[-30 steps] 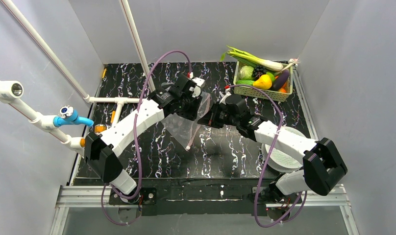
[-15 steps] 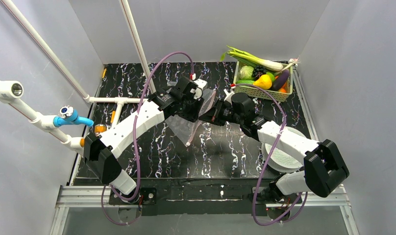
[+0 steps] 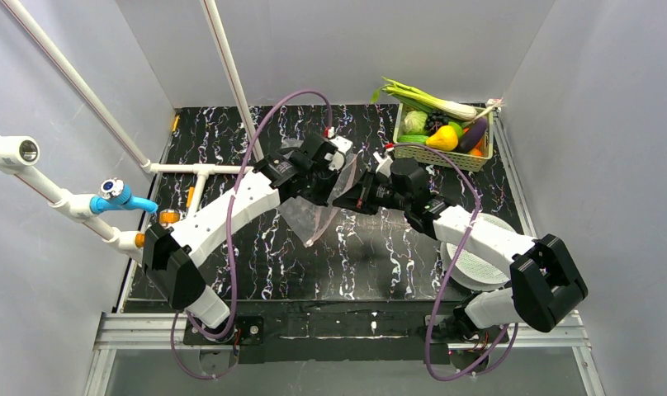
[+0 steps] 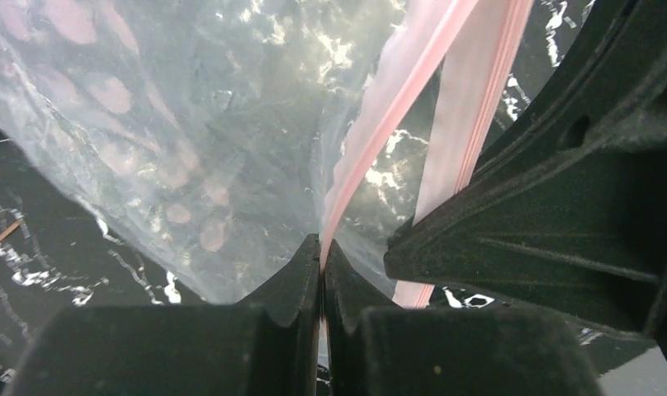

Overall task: Place the food in the zip-top bag and seal the zipper
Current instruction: Open the zipper of the food storage bag at the center of the board, then pick up the fake fruit from the bin, then place the fake fruit in the zipper food storage bag.

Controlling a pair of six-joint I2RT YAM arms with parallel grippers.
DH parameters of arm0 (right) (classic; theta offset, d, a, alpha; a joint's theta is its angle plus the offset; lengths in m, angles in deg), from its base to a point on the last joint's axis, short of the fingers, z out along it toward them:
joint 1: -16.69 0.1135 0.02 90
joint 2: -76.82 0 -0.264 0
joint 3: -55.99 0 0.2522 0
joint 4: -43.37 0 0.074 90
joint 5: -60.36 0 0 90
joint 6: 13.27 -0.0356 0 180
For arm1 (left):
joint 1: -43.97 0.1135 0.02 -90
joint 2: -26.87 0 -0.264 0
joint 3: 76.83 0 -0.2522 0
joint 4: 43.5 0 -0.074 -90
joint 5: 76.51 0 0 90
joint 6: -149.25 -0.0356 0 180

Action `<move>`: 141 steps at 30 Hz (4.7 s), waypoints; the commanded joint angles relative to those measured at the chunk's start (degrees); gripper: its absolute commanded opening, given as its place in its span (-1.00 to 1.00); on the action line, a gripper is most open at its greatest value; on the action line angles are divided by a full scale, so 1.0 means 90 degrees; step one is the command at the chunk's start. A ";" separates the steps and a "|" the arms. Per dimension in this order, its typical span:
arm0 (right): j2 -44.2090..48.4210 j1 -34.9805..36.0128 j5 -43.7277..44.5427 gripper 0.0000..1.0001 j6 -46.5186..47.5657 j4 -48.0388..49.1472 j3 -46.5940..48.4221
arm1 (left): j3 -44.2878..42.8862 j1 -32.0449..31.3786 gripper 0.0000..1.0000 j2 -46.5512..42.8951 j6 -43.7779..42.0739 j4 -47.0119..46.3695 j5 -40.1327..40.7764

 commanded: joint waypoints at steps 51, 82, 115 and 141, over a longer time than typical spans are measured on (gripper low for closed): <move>0.0526 -0.3713 0.2574 0.97 0.2171 -0.2935 0.1681 | 0.0566 0.0333 -1.00 -0.0709 0.0570 0.0196 0.0226; -0.3589 -0.4188 0.3479 0.97 0.1951 -0.4312 0.5303 | 0.0603 0.0334 -1.00 -0.0838 0.0551 0.0159 0.0123; -0.0852 -0.3588 0.1504 -0.97 0.3030 -0.3144 0.2530 | 0.0779 0.0332 -1.00 -0.0841 0.0650 -0.0109 -0.0054; -0.0033 -0.0242 -0.0283 -0.97 0.3387 -0.0832 0.1046 | 0.1128 0.0335 -1.00 -0.1366 0.0533 -0.0712 -0.0977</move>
